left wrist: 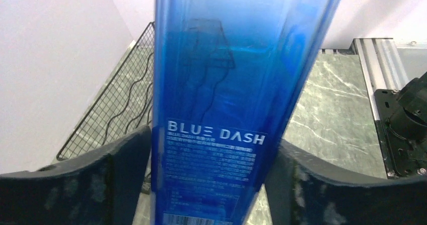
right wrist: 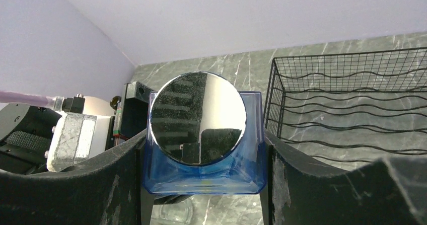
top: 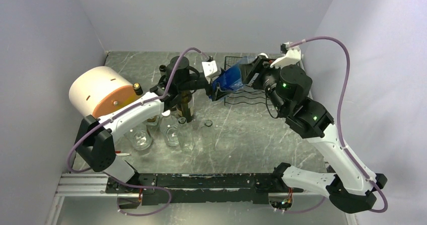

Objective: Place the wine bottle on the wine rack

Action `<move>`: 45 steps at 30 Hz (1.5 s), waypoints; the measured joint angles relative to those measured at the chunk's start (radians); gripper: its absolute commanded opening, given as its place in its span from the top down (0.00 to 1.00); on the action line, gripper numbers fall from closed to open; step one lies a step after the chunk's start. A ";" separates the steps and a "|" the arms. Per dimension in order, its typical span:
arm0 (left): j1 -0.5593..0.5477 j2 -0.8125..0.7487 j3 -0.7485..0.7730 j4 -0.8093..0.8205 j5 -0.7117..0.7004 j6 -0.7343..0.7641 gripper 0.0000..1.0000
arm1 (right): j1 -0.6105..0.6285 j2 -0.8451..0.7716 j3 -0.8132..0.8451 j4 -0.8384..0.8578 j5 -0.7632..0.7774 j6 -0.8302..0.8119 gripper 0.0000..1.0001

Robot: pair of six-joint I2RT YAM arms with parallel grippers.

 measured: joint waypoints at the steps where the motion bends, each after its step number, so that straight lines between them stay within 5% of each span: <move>1: 0.000 0.000 -0.002 0.011 0.000 0.002 0.37 | 0.000 -0.003 0.000 0.000 -0.001 0.001 0.76; 3: -0.004 0.000 -0.008 0.039 0.005 0.011 0.55 | -0.001 -0.013 0.000 -0.001 -0.001 0.001 0.70; 5: -0.012 -0.002 -0.014 0.064 0.012 0.025 0.90 | -0.005 -0.024 0.000 -0.005 -0.003 0.004 0.60; 6: -0.013 -0.002 -0.016 0.072 0.014 0.031 0.93 | -0.005 -0.031 0.000 -0.012 -0.006 0.006 0.54; 10: -0.018 -0.003 -0.014 0.087 0.023 0.075 0.93 | -0.006 -0.053 -0.001 -0.030 -0.025 0.011 0.18; 14: -0.018 -0.004 -0.014 0.085 0.002 0.160 0.93 | -0.005 -0.109 -0.024 -0.013 -0.112 0.012 0.07; 26: -0.004 -0.072 -0.074 0.117 -0.111 0.632 0.93 | -0.002 -0.298 0.033 -0.096 -0.204 -0.068 0.06; 37: -0.039 -0.124 -0.111 0.098 -0.124 1.077 0.93 | -0.002 -0.163 0.248 -0.293 -0.197 -0.163 0.06; 45: -0.115 -0.138 -0.259 0.151 -0.141 1.344 0.93 | -0.002 -0.058 0.172 -0.410 -0.228 -0.201 0.05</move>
